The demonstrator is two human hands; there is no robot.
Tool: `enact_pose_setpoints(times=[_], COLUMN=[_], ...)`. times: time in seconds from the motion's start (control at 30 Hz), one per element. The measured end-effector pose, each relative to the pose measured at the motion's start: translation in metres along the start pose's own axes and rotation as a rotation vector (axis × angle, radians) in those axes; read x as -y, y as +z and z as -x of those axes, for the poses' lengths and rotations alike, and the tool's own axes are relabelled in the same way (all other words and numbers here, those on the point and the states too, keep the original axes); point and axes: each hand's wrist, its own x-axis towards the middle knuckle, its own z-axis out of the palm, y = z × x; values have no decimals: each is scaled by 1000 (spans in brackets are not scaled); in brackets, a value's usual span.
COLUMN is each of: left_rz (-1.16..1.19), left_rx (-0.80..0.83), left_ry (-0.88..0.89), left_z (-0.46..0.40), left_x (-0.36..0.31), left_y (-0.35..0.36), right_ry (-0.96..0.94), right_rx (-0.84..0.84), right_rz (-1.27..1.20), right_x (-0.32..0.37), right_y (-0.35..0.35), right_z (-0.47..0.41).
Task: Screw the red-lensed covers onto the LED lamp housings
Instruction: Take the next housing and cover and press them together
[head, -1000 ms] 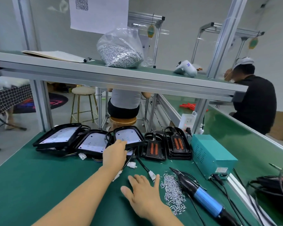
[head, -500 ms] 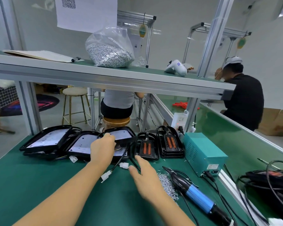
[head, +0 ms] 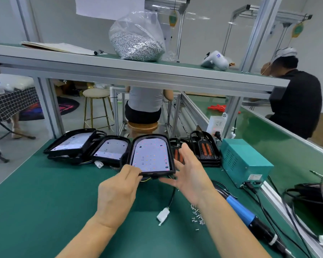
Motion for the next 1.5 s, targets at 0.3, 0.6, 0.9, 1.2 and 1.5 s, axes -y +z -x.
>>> enact_pose_setpoints(times=[0.3,0.6,0.9,1.2,1.5], left_rz=[254,1213,945,248,122], left_rx=[82,365,254,438,563], left_ry=[-127,-1429,-1551,-1133,-1141], left_z=[38,28,42,51,67], left_x=[-7,11,9,-1,-12], left_y=[-35,-34,-23,-36,-43], right_ry=[-33,50,-217,16,54], right_rx=[20,114,-148,-190,19], right_rz=[155,293,1206,1542,1419], right_x=[-34,-68,-72,-73,-65], right_y=[3,-2,-15,-24,-25], right_z=[18,41,41,44,28])
